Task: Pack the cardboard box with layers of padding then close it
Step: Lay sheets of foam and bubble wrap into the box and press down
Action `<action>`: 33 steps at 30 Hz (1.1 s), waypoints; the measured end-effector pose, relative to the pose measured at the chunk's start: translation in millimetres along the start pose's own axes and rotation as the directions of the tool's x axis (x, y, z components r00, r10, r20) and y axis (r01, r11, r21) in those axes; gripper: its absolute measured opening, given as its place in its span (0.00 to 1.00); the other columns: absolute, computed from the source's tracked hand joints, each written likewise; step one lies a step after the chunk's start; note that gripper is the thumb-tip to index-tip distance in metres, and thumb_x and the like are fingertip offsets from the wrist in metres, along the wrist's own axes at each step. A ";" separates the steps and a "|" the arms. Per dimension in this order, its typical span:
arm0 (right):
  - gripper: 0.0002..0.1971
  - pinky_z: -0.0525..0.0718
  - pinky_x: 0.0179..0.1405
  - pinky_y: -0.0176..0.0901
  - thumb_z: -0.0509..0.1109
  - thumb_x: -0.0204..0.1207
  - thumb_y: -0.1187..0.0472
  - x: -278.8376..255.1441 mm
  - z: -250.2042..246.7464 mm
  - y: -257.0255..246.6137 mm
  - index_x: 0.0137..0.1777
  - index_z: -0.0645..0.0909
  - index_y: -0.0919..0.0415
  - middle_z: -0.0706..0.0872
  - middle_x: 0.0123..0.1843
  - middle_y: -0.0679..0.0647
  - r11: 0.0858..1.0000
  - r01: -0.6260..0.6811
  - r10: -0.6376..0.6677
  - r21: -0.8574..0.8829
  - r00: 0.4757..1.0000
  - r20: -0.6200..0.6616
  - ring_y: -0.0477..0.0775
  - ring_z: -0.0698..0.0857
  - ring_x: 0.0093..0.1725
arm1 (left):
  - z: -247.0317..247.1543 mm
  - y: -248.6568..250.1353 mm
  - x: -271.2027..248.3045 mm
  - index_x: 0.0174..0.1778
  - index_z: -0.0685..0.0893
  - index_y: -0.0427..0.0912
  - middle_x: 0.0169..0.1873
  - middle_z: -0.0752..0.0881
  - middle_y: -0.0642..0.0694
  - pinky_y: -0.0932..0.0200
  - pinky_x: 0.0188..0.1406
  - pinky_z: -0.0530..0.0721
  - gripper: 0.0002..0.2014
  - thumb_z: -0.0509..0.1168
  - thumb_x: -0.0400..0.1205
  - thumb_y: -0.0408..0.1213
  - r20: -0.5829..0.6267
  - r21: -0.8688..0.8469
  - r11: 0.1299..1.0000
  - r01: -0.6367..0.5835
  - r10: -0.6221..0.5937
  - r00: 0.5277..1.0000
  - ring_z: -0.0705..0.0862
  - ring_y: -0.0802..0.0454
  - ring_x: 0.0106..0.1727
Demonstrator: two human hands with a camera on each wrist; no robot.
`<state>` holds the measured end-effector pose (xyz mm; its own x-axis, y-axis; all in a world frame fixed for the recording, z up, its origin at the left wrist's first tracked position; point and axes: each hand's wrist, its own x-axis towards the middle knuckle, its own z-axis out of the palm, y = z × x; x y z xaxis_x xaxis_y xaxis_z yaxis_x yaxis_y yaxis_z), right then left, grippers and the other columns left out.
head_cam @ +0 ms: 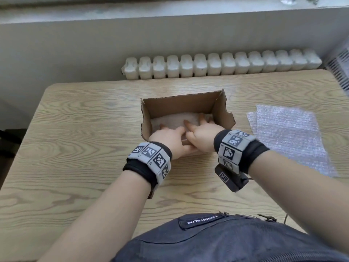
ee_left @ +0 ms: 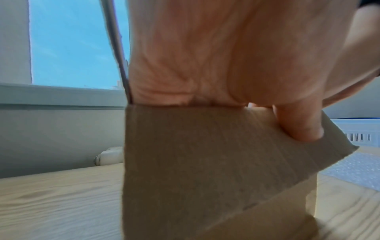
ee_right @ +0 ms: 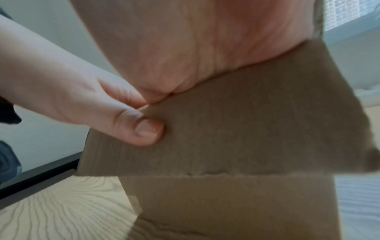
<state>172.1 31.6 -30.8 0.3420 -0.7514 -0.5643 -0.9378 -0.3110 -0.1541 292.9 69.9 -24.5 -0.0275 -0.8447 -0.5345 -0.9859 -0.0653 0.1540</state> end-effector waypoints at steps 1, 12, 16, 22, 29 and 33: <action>0.28 0.61 0.75 0.72 0.47 0.83 0.48 3.1 -1.1 0.1 0.83 0.53 0.51 0.48 0.84 0.67 1.000 0.000 0.000 0.005 1.000 0.020 0.77 0.55 0.80 | -0.8 -0.4 1.4 0.69 0.69 0.50 0.60 0.81 0.38 0.52 0.47 0.80 0.36 0.58 0.72 0.71 0.004 -0.014 1.000 -0.006 0.006 1.000 0.82 0.41 0.58; 0.29 0.65 0.73 0.72 0.50 0.83 0.50 20.5 -6.2 4.0 0.83 0.51 0.52 0.50 0.82 0.72 0.999 0.010 -0.016 0.051 0.994 0.110 0.80 0.60 0.78 | 1.4 -4.6 17.0 0.74 0.63 0.49 0.58 0.83 0.38 0.54 0.46 0.82 0.47 0.60 0.66 0.76 0.018 -0.071 0.997 0.009 -0.008 1.000 0.84 0.42 0.55; 0.29 0.68 0.71 0.70 0.50 0.83 0.50 16.1 -5.3 4.5 0.83 0.52 0.51 0.52 0.82 0.71 0.999 0.028 -0.030 0.020 0.998 0.062 0.79 0.64 0.76 | 0.7 -5.2 14.7 0.75 0.63 0.49 0.59 0.83 0.38 0.54 0.47 0.82 0.47 0.61 0.65 0.75 0.004 -0.089 0.996 0.009 -0.009 1.000 0.84 0.43 0.56; 0.28 0.65 0.77 0.65 0.45 0.83 0.50 6.5 -6.5 -3.1 0.83 0.47 0.42 0.43 0.85 0.68 0.999 -0.036 0.035 0.001 0.998 0.046 0.75 0.59 0.80 | 2.9 -0.3 -0.3 0.74 0.63 0.55 0.64 0.77 0.36 0.50 0.51 0.81 0.47 0.60 0.63 0.77 -0.056 -0.049 0.997 0.053 -0.056 0.997 0.82 0.39 0.60; 0.20 0.77 0.65 0.58 0.53 0.82 0.53 -44.4 -4.7 -3.9 0.65 0.77 0.61 0.76 0.64 0.62 0.995 0.052 -0.032 0.080 0.972 -0.231 0.64 0.78 0.66 | 6.2 18.8 -36.1 0.70 0.73 0.49 0.66 0.74 0.40 0.46 0.57 0.77 0.33 0.54 0.76 0.68 -0.208 0.081 0.994 0.073 -0.055 0.977 0.76 0.39 0.66; 0.18 0.78 0.65 0.55 0.56 0.79 0.58 -80.8 1.0 12.7 0.64 0.80 0.61 0.79 0.66 0.58 0.981 0.091 -0.017 0.171 0.921 -0.390 0.60 0.79 0.65 | 3.5 37.0 -56.8 0.71 0.71 0.48 0.68 0.74 0.41 0.43 0.62 0.76 0.26 0.51 0.82 0.58 -0.323 0.044 0.999 -0.029 0.042 0.945 0.74 0.40 0.69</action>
<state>132.4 88.9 12.1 0.3540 -0.9134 -0.2007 -0.8993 -0.2736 -0.3411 257.4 117.3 8.6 -0.0137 -0.9730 -0.2305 -0.9910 -0.0175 0.1326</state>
